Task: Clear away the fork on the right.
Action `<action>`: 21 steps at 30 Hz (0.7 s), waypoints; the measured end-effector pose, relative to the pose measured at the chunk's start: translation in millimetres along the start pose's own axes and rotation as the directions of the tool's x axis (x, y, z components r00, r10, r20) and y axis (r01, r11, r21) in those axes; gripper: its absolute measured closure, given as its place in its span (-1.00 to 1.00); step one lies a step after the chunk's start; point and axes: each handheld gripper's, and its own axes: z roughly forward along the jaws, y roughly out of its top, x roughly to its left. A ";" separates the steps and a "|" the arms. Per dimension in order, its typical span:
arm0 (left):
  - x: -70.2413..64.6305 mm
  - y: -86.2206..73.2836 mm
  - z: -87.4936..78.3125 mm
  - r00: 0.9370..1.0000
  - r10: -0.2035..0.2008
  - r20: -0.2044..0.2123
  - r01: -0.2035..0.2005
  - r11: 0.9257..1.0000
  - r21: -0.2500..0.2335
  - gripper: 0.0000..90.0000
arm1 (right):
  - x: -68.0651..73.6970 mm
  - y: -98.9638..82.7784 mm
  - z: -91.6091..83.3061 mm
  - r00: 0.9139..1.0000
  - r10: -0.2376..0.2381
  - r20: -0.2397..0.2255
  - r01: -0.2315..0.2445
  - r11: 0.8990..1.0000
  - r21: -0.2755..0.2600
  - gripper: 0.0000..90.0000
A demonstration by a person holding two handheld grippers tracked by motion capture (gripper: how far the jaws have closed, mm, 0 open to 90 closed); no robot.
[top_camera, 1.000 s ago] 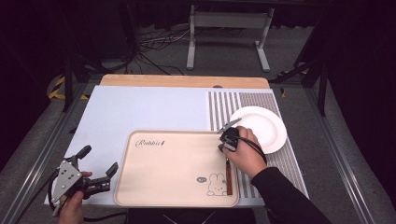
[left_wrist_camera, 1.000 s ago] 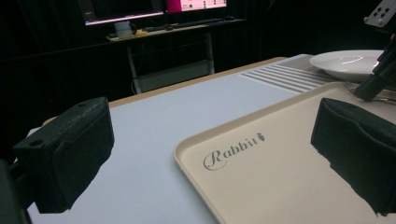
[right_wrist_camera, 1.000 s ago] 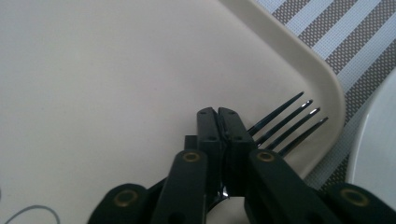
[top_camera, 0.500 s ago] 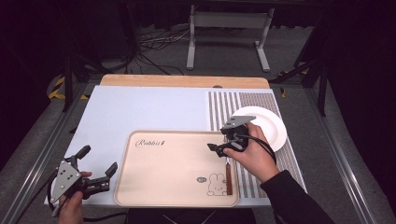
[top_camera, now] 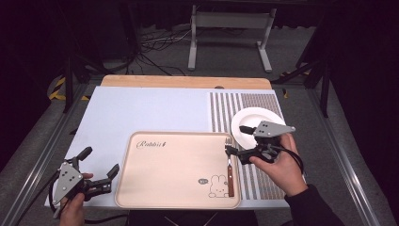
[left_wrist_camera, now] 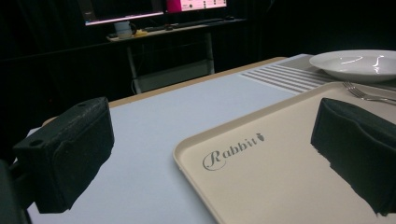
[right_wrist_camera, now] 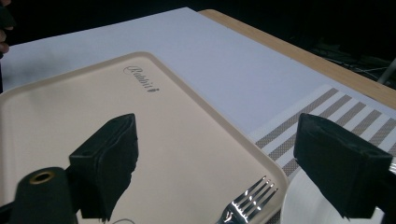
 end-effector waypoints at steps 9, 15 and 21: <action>-0.5 -0.3 0.1 1.000 0.000 0.002 0.000 1.000 0.001 -1.00 | -7.3 -19.6 -26.7 1.000 -0.010 0.012 0.011 0.994 -0.106 -0.69; -1.5 -0.2 0.6 1.000 0.003 0.006 -0.003 1.000 0.003 -1.00 | -10.8 -33.7 -41.6 1.000 -0.012 0.007 0.013 0.982 -0.187 -0.69; -1.9 -0.4 1.0 1.000 0.005 0.008 -0.005 1.000 0.003 -1.00 | -14.5 -52.5 -53.5 1.000 -0.026 0.010 0.028 0.964 -0.265 -0.69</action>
